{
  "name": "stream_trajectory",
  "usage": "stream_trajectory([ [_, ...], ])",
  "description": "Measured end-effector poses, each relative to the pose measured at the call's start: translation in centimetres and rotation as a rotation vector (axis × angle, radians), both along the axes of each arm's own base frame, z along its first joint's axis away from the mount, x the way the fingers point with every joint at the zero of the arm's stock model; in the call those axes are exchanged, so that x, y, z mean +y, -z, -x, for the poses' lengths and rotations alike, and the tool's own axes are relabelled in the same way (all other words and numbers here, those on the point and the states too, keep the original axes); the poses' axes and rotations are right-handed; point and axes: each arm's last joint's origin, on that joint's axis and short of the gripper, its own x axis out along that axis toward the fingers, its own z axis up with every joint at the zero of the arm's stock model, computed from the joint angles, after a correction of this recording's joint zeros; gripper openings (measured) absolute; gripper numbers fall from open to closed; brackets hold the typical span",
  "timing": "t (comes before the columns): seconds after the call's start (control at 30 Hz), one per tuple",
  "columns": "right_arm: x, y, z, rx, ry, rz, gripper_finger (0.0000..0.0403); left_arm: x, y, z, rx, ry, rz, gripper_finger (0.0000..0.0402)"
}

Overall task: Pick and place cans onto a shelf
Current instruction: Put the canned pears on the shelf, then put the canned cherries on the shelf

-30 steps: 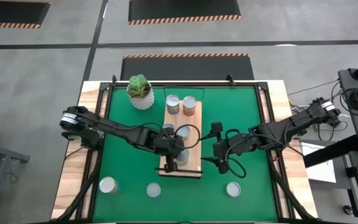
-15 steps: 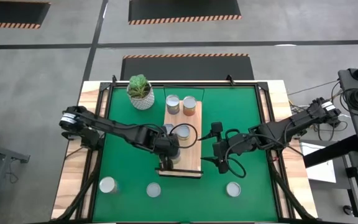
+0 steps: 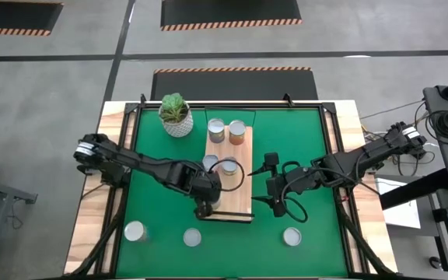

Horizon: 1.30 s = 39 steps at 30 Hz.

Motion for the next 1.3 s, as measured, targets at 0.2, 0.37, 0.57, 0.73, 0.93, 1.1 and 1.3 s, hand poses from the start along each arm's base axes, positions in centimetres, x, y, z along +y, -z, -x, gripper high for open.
stream_trajectory([
  [0.2, 0.0, 0.0, 0.0, 0.000, 0.005, -0.011, 0.0327, -0.3, -0.8, -0.1, -0.012, -0.001, 0.006, 0.0000],
  [0.37, 0.0, 0.0, 0.0, 0.001, 0.007, -0.013, 0.0327, -0.3, -0.8, -0.1, -0.015, 0.004, -0.018, 0.0000],
  [0.57, 0.0, 0.0, 0.0, 0.001, 0.009, -0.018, 0.0327, 0.0, -1.2, 0.5, -0.021, -0.017, -0.147, 0.0000],
  [0.73, 0.0, 0.2, 0.0, 0.008, 0.012, -0.020, 0.0327, -1.2, -2.8, 1.8, -0.101, 0.017, -0.260, 0.0000],
  [0.93, 0.0, 0.4, 0.0, 0.012, 0.015, -0.025, 0.0327, -6.0, -4.3, 4.8, -0.205, 0.182, -0.350, 0.0000],
  [1.1, 0.0, 0.1, 0.0, 0.005, -0.011, 0.023, 0.0327, -8.0, -4.8, 7.9, -0.065, 0.132, -0.048, 0.0000],
  [1.3, 0.0, 0.1, 0.0, 0.011, -0.014, 0.030, 0.0327, -9.0, -4.4, 13.1, 0.316, -0.402, 0.138, 0.0000],
])
